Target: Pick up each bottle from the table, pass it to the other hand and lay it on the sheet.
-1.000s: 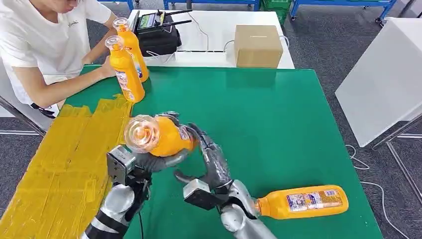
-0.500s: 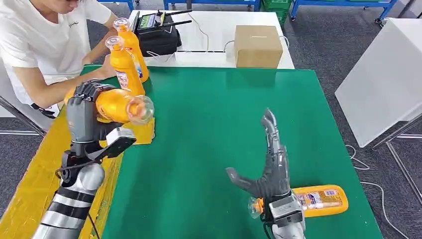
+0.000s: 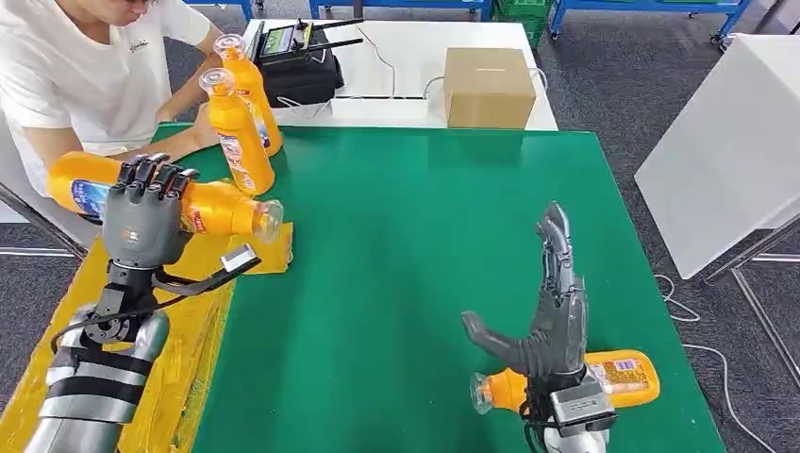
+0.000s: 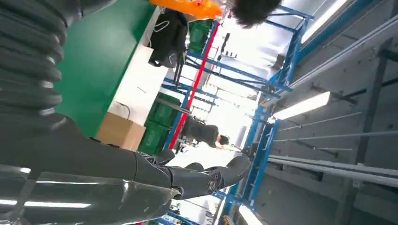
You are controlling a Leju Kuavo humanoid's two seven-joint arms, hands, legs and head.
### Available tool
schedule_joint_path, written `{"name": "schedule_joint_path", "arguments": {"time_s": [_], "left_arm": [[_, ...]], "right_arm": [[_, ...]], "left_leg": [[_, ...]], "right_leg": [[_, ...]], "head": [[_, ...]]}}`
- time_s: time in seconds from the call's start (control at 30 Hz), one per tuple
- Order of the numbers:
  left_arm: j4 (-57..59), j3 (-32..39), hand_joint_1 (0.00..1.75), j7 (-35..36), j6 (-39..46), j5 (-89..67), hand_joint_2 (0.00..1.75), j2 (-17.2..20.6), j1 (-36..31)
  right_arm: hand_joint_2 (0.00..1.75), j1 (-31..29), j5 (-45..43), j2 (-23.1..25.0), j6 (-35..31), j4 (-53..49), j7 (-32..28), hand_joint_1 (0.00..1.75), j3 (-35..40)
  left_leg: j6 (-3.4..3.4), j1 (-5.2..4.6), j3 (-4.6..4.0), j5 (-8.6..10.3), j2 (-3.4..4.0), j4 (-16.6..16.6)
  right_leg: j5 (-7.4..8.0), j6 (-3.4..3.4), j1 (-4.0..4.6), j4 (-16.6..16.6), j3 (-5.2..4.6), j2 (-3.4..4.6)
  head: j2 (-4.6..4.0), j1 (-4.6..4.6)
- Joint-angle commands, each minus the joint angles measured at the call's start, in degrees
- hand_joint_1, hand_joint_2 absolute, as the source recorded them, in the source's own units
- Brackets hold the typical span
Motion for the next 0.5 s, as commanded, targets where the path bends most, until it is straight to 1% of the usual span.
{"name": "schedule_joint_path", "arguments": {"time_s": [0.03,0.07,0.1,0.13,0.17,0.2,0.27,0.3,0.33,0.37,0.4,0.43,0.5], "left_arm": [[25.06,-20.77,1.75,10.22,-11.15,-1.35,1.75,10.84,-14.65],[30.17,-19.43,1.75,8.43,-13.17,-1.05,1.75,9.22,-16.03],[31.8,-18.86,1.75,8.0,-12.56,-1.04,1.75,8.61,-16.3],[34.74,-17.74,1.75,7.74,-13.77,-0.71,1.75,7.27,-16.59],[38.23,-15.38,1.75,6.47,-16.65,1.99,1.75,5.21,-16.7],[40.83,-14.48,1.75,5.62,-17.99,3.06,1.75,3.95,-16.75],[45.37,-13.11,1.75,6.13,-20.19,4.33,1.75,1.92,-17.08],[49.18,-10.74,1.75,5.16,-24.49,7.42,1.75,-0.8,-17.9],[50.62,-9.73,1.75,5.11,-24.98,8.78,1.75,-2.69,-17.86],[52.04,-8.4,1.75,4.49,-24.88,10.8,1.75,-4.53,-17.66],[52.67,-7.74,1.75,3.99,-24.59,11.93,1.75,-5.36,-17.45],[53.12,-6.62,1.75,3.38,-24.9,13.76,1.75,-6.19,-16.98],[53.08,-4.99,1.75,2.31,-25.27,16.73,1.75,-7.2,-15.49]], "right_arm": [[1.75,-1.01,-1.2,-1.44,-1.82,-1.96,-1.88,0.0,-2.88],[1.75,-0.97,-1.1,-1.74,-1.45,-2.53,-1.89,0.0,-3.33],[1.75,-0.86,-1.14,-1.88,-1.19,-2.83,-1.81,0.0,-3.61],[1.75,-0.68,-0.98,-2.01,-0.79,-3.05,-1.73,0.0,-3.78],[1.75,-0.48,-0.7,-2.06,-0.26,-3.47,-1.88,0.0,-4.02],[1.75,-0.2,-0.19,-1.86,-0.32,-4.02,-2.09,0.0,-4.38],[1.75,0.02,0.85,-1.61,-0.3,-4.7,-2.03,0.0,-4.49],[1.75,0.3,1.68,-1.57,0.02,-5.04,-1.58,0.0,-4.52],[1.75,0.55,1.94,-1.52,0.16,-5.3,-1.47,0.0,-4.61],[1.75,0.67,2.14,-1.43,0.39,-5.33,-1.25,0.0,-4.64],[1.75,0.66,2.26,-1.33,0.51,-5.2,-1.03,0.0,-4.7],[1.75,0.57,2.56,-1.21,0.75,-4.92,-0.6,0.0,-4.7],[1.75,0.02,2.97,-1.16,1.25,-4.05,0.13,0.0,-4.46]], "left_leg": [[-0.09,0.1,-0.03,0.08,-0.4,0.04],[-0.11,0.14,0.02,0.09,-0.45,0.03],[-0.13,0.17,0.08,0.13,-0.42,-0.02],[-0.14,0.17,0.17,0.15,-0.29,-0.1],[-0.04,0.04,0.14,0.07,-0.21,-0.06],[-0.04,0.05,0.24,0.08,-0.26,-0.13],[0.0,0.0,0.21,0.08,-0.3,-0.09],[-0.01,0.08,0.24,0.05,-0.18,-0.08],[0.0,-0.01,0.17,0.06,0.0,-0.07],[0.0,0.01,0.2,0.07,-0.11,-0.09],[-0.03,0.1,0.32,0.07,-0.19,-0.16],[0.0,-0.01,0.15,0.08,-0.12,-0.07],[-0.01,-0.04,0.13,0.06,-0.16,-0.05]], "right_leg": [[-0.04,-0.19,0.11,0.01,0.13,-0.35],[-0.03,-0.23,0.15,-0.03,0.17,-0.4],[0.02,-0.28,0.18,-0.1,0.21,-0.35],[0.07,-0.31,0.18,-0.16,0.2,-0.21],[0.0,-0.12,0.04,-0.08,0.16,-0.18],[0.02,-0.14,0.05,-0.18,0.28,-0.21],[0.01,-0.09,0.0,-0.11,0.29,-0.23],[0.03,-0.14,0.08,-0.17,0.33,-0.1],[0.01,-0.07,-0.01,-0.06,0.16,0.05],[0.01,-0.1,0.01,-0.13,0.26,-0.01],[0.04,-0.21,0.11,-0.31,0.48,-0.05],[0.0,-0.08,-0.01,-0.11,0.21,-0.02],[0.02,-0.09,-0.02,-0.11,0.19,-0.08]], "head": [[0.0,0.02],[0.0,0.02],[0.0,0.0],[0.0,-0.04],[0.0,-0.02],[0.0,-0.02],[0.0,0.0],[0.0,0.02],[0.0,-0.02],[0.0,0.0],[0.0,0.02],[0.0,0.0],[0.0,0.0]]}}
